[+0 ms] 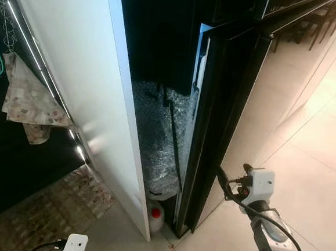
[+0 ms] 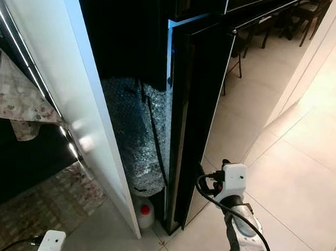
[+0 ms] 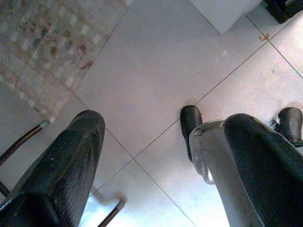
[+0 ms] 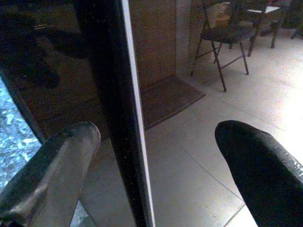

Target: Restocking fridge

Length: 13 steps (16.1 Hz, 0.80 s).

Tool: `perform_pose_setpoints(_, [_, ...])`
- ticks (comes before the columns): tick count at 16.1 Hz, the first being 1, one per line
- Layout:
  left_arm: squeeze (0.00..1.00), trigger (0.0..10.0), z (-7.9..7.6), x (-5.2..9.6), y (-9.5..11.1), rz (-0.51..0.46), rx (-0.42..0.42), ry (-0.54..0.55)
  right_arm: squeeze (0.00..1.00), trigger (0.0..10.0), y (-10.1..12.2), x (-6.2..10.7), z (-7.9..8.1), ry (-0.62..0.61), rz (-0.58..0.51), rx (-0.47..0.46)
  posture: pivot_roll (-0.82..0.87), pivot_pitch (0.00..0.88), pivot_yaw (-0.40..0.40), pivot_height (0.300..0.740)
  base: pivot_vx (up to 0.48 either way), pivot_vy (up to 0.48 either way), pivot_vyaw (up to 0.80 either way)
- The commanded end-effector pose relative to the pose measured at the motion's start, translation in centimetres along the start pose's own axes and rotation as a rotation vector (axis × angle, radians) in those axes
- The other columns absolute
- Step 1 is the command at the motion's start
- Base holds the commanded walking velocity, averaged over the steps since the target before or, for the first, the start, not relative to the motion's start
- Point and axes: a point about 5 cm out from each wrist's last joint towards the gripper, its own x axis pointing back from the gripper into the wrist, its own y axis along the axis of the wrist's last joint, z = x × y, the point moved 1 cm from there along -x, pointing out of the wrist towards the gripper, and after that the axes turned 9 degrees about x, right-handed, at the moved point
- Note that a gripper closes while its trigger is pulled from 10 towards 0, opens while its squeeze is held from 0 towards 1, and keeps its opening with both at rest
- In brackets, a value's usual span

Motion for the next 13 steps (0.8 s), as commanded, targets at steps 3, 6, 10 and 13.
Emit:
perform_pose_setpoints(3, [0.00, 10.0, 0.6, 0.1, -0.4, 0.011, -0.007, 0.022, 0.00, 10.0, 0.2, 0.0, 0.2, 0.076, 0.001, -0.003, -0.07, 0.000, 0.069, 0.740, 0.000, 0.000, 0.00])
perform_pose_setpoints(6, [0.00, 10.0, 0.6, 0.1, -0.3, 0.009, -0.008, 0.022, 0.00, 10.0, 1.4, -0.8, 0.8, 0.168, -0.020, 0.001, -0.08, 0.000, 0.071, 0.740, 0.000, 0.000, 0.00])
perform_pose_setpoints(10, [0.00, 10.0, 0.7, 0.1, -0.4, 0.011, -0.005, 0.026, 0.00, 10.0, 2.3, -2.1, 0.5, 0.175, -0.033, 0.022, -0.07, 0.000, 0.071, 0.740, 0.000, 0.000, 0.00])
perform_pose_setpoints(13, [0.00, 10.0, 0.7, 0.1, -0.4, 0.011, -0.005, 0.027, 0.00, 10.0, 2.5, -2.6, 0.7, 0.197, -0.030, 0.027, -0.07, 0.000, 0.072, 0.740, 0.000, 0.000, 0.00])
